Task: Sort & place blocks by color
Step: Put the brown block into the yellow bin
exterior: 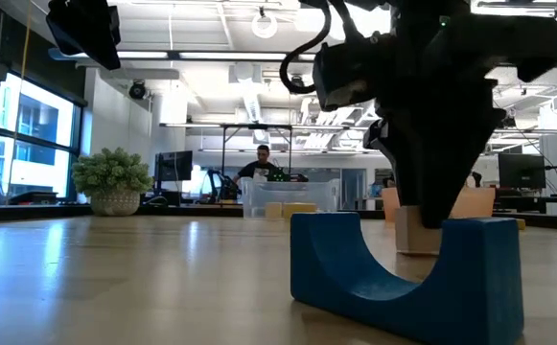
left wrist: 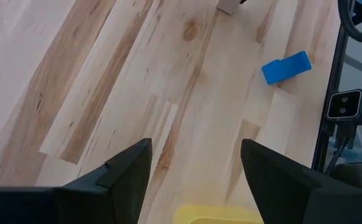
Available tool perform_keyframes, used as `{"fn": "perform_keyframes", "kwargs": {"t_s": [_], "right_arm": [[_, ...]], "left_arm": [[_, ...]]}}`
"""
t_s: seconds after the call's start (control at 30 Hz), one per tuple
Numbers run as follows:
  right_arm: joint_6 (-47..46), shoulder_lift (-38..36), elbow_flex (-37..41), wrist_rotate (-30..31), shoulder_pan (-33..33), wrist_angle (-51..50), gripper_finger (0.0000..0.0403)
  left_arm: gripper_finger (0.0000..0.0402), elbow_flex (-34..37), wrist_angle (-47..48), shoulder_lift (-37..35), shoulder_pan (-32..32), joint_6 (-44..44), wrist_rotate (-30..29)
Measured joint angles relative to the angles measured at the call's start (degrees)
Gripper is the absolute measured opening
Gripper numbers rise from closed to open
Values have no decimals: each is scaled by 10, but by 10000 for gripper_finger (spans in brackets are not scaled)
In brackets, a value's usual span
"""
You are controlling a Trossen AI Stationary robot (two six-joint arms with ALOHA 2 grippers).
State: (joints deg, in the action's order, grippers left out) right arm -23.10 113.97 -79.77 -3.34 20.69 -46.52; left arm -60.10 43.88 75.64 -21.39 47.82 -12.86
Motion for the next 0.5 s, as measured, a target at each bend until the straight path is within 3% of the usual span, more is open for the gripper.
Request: {"fn": "perform_keyframes", "kwargs": {"t_s": [0.17, 0.5], "right_arm": [[-4, -19, -13, -1, -11, -6, 103], [45, -22, -127, 22, -39, -13, 103]], "left_arm": [[236, 0, -4, 0, 0, -10, 0], [236, 0, -22, 0, 19, -105, -20]]}}
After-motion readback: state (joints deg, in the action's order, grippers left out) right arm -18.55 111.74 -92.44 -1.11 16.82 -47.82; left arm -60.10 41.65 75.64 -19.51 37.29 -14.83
